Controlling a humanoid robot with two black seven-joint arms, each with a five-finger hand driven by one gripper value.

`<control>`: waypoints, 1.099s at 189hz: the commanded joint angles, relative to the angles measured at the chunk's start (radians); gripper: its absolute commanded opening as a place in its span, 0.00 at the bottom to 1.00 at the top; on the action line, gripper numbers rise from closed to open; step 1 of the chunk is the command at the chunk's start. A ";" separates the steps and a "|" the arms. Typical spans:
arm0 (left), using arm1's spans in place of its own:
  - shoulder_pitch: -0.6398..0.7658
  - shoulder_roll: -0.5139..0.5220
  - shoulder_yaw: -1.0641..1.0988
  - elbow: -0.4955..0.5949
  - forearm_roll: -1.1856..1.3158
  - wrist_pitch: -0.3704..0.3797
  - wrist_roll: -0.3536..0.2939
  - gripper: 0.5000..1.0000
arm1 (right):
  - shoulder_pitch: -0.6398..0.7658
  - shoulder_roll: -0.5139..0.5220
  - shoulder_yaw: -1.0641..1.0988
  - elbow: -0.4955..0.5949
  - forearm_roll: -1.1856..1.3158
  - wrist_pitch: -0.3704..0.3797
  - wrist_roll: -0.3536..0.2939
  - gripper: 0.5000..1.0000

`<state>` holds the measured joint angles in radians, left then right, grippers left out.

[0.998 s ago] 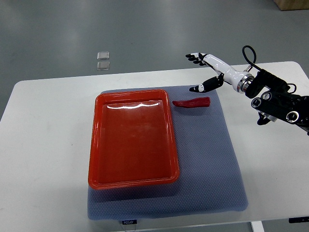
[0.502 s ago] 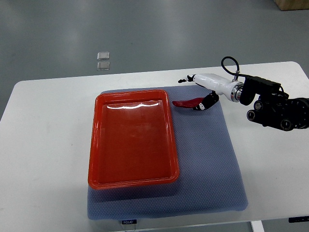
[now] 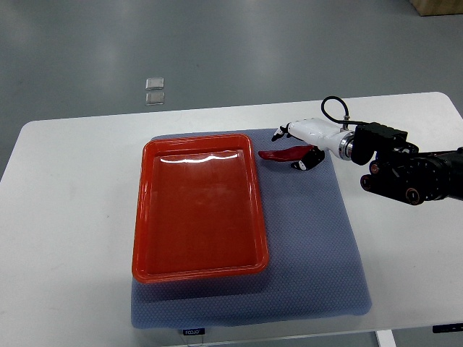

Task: Place red pepper on red tray
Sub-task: 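Close the right hand's fingers around the red pepper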

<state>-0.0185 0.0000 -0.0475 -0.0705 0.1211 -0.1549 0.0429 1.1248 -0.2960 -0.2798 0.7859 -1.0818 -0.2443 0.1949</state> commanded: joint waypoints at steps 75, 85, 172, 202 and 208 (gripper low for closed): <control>-0.001 0.000 0.000 0.000 0.000 0.000 0.000 1.00 | -0.008 0.035 -0.027 -0.066 -0.006 -0.006 -0.034 0.49; 0.000 0.000 0.000 0.000 0.000 0.000 0.000 1.00 | -0.008 0.040 -0.027 -0.066 -0.017 -0.006 -0.034 0.47; 0.000 0.000 0.000 0.000 0.000 0.000 0.000 1.00 | -0.016 0.054 -0.025 -0.091 -0.055 -0.006 -0.032 0.22; 0.000 0.000 0.000 0.000 0.000 0.000 0.000 1.00 | -0.017 0.054 -0.024 -0.091 -0.055 -0.006 -0.034 0.12; 0.000 0.000 0.000 0.000 0.000 0.000 0.000 1.00 | -0.017 0.054 -0.022 -0.091 -0.053 -0.007 -0.032 0.10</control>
<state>-0.0189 0.0000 -0.0475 -0.0706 0.1212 -0.1549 0.0429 1.1090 -0.2425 -0.3050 0.6952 -1.1367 -0.2501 0.1610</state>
